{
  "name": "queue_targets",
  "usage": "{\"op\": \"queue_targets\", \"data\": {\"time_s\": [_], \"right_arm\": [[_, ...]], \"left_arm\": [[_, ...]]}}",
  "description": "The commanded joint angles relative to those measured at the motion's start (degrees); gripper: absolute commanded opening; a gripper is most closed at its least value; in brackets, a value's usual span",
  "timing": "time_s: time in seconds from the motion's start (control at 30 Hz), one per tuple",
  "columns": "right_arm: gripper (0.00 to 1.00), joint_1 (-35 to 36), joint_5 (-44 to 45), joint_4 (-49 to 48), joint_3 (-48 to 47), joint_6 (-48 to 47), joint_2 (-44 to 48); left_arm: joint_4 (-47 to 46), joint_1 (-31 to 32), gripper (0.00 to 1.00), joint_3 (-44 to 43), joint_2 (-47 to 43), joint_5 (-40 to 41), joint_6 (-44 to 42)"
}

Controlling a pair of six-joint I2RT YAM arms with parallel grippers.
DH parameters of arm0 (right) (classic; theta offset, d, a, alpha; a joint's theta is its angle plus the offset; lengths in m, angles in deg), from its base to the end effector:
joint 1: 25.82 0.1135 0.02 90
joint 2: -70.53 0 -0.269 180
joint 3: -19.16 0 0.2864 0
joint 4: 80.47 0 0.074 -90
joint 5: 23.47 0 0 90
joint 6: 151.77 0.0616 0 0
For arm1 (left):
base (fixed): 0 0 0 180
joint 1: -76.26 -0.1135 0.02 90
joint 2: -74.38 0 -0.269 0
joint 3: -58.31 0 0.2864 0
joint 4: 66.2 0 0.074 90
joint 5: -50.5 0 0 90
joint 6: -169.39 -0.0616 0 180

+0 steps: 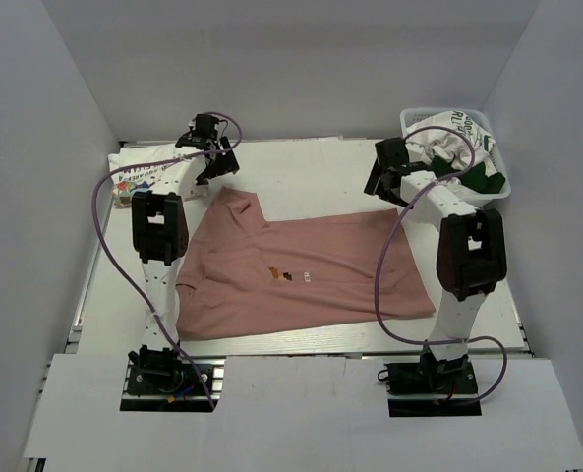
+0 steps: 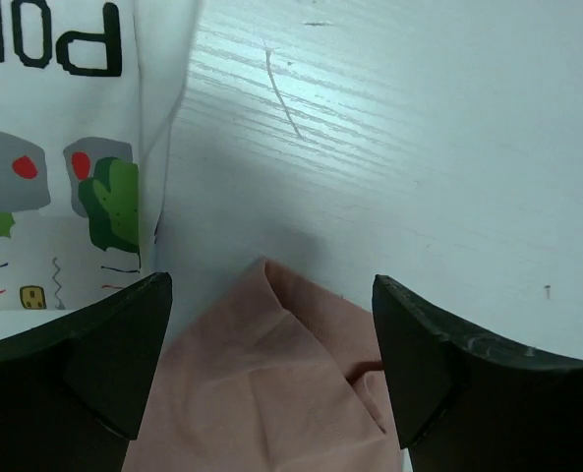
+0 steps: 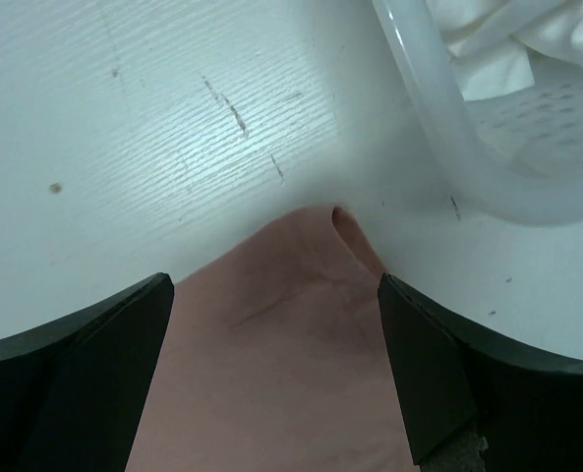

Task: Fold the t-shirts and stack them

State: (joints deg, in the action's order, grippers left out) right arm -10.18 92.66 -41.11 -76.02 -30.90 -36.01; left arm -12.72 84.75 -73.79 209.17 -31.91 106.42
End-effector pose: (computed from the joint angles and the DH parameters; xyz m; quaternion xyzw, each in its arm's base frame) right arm 0.4495 0.0977 0.2149 0.1969 0.8993 -0.0663 0.3849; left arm 0.5657 -0.0762 0.1788 -0.1728 0.9391 -0.0282 0.2958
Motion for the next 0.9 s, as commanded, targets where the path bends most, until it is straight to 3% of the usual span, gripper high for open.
{"op": "queue_targets", "data": {"time_s": [0.0,0.13,0.33,0.47,0.5,0.57,0.7,0.87], "right_arm": [[0.9,-0.8,2.8,2.1,-5.0,-2.0,-4.3],[0.9,-1.6,3.8,4.5,-10.3,-1.4,-9.6],[0.9,-2.3,4.2,5.3,-10.3,-0.4,-12.5],[0.9,-2.6,3.7,3.9,-8.0,-0.9,-13.1],[0.9,-2.5,3.2,3.6,-7.7,-0.9,-13.0],[0.9,-2.4,1.9,3.6,-6.2,-0.4,-12.7],[0.84,-2.6,0.8,-0.8,-3.5,-0.4,-12.9],[0.64,-2.4,-0.4,-5.8,-2.3,-1.8,-13.8]], "left_arm": [[3.0,0.3,0.92,-4.4,-0.3,1.0,-3.2],[-0.3,0.8,0.84,0.0,-0.3,-0.1,-3.2],[-0.3,0.8,0.66,2.9,1.9,-2.0,-3.2],[-1.0,0.8,0.32,5.6,2.5,-6.8,-3.8],[-1.7,0.8,0.17,6.4,2.5,-6.8,-4.3],[-2.4,0.8,0.02,8.4,2.0,-7.3,-4.4],[-6.7,0.8,0.0,12.2,-1.8,-7.9,-4.9],[-10.0,0.8,0.0,15.2,-7.0,-8.8,-6.6]]}}
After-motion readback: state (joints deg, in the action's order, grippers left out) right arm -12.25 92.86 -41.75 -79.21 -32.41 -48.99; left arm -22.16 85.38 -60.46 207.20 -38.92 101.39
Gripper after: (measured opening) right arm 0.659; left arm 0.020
